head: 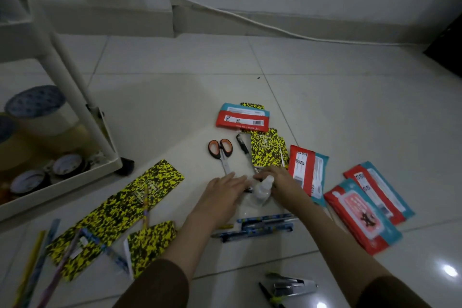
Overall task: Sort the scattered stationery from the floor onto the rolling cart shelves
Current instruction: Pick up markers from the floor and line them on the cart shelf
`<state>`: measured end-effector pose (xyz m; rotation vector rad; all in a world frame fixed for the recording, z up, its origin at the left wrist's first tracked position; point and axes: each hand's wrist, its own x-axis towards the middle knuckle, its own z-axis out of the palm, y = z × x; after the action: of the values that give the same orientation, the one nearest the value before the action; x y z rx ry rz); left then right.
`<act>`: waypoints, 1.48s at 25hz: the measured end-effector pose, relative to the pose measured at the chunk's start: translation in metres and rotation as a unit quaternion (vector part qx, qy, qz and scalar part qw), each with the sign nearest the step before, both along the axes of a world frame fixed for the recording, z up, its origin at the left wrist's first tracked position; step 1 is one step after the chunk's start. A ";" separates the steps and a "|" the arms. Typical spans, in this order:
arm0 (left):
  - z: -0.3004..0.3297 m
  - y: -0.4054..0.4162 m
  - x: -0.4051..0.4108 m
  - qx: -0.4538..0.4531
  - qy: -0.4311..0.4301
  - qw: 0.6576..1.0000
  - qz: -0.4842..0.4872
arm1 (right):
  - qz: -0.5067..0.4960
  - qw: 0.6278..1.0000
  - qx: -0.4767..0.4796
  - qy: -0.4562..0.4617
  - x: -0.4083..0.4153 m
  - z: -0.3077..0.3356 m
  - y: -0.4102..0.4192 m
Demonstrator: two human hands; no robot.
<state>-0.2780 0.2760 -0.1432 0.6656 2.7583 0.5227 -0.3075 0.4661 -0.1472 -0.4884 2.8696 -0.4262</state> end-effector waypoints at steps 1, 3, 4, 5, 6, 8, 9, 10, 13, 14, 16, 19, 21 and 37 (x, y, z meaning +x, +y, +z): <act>-0.005 0.000 -0.001 -0.020 0.003 1.000 0.002 | -0.004 1.000 -0.012 0.013 -0.001 0.000 0.000; -0.011 0.000 0.000 -0.032 0.038 0.998 0.031 | -0.016 0.998 -0.045 0.038 -0.001 -0.002 -0.002; -0.012 0.000 0.002 -0.029 0.064 0.996 0.053 | -0.036 0.996 -0.073 0.044 0.001 -0.002 -0.004; -0.013 -0.001 0.003 -0.029 0.087 0.993 0.073 | -0.066 0.990 -0.114 0.047 0.004 -0.001 -0.006; -0.014 -0.003 0.006 -0.035 0.103 0.990 0.085 | -0.101 0.980 -0.163 0.050 0.007 0.000 -0.007; -0.015 -0.006 0.013 -0.050 0.110 0.988 0.097 | -0.168 0.955 -0.240 0.043 0.011 0.003 -0.006; -0.016 -0.007 0.016 -0.050 0.106 0.988 0.100 | -0.194 0.943 -0.266 0.040 0.012 0.005 -0.005; -0.017 -0.010 0.019 -0.047 0.104 0.988 0.103 | -0.221 0.929 -0.294 0.040 0.014 0.007 -0.003; -0.012 -0.023 0.023 -0.048 0.098 0.989 0.104 | -0.342 0.843 -0.413 0.041 0.018 0.015 0.007; -0.007 -0.031 0.024 -0.036 0.098 0.988 0.115 | -0.383 0.797 -0.466 0.035 0.021 0.019 0.012; 0.009 -0.047 0.028 0.042 0.080 0.979 0.182 | -0.420 0.690 -0.590 0.013 0.029 0.031 0.019; 0.035 -0.070 0.042 0.223 0.008 0.935 0.275 | -0.397 0.603 -0.692 -0.027 0.047 0.054 0.019; 0.051 -0.078 0.055 0.298 0.009 0.910 0.287 | -0.360 0.629 -0.687 -0.051 0.060 0.069 0.011; 0.082 -0.093 0.136 0.645 -0.259 0.476 0.539 | -0.101 0.919 -0.371 -0.086 0.168 0.044 -0.090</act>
<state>-0.1416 0.1835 -0.0609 -1.1081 1.2880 2.4941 -0.1391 0.3760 -0.1029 -0.2325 2.5037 -1.5284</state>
